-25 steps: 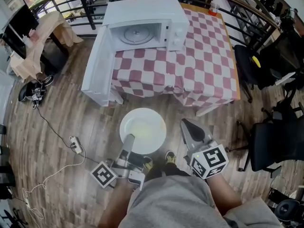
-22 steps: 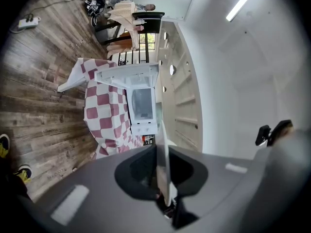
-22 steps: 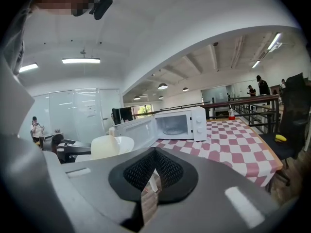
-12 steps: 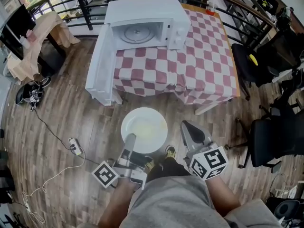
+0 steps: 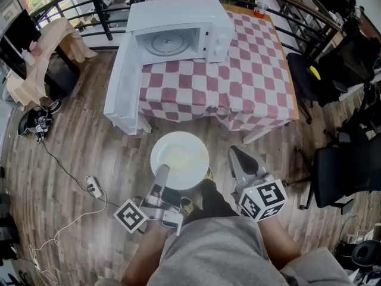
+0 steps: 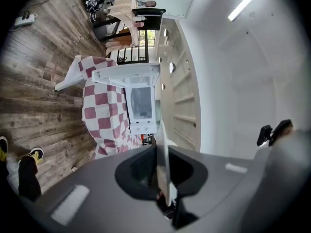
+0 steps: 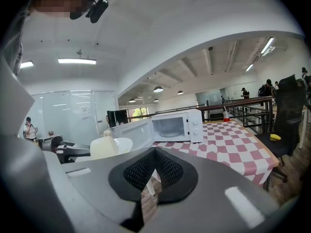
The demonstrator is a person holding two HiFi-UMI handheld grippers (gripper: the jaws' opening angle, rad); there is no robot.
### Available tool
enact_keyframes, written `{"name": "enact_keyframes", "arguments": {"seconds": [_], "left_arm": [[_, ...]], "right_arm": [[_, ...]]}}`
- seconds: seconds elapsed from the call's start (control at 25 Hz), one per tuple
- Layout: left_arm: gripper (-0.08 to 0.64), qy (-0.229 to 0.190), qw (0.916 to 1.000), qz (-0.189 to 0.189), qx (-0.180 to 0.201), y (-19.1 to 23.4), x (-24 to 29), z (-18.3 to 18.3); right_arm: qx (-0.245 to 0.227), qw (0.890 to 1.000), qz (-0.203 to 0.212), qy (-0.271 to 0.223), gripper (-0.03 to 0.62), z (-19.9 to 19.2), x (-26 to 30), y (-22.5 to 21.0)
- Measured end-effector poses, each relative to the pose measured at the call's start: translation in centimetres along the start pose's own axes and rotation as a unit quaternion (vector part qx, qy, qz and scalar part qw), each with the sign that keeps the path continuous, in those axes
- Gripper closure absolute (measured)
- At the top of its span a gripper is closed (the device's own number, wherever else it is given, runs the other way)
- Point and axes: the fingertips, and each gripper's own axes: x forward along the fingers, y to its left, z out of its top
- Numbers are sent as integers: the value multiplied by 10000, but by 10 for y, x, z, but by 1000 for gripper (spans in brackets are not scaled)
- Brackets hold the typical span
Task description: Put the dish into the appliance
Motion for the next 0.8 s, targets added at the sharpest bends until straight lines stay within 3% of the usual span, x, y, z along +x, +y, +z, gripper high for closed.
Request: {"name": "enact_keyframes", "arguments": {"seconds": [0.36,0.8], "left_arm": [[529,-7,10000,-11,54,0,36,8],[528,84,9996,-70,265,-2,114,20]], "right_arm": [[-15,9999,80,-81,597,12,32,-22],[93,9998,144,-46,597,29,89,-79]]}}
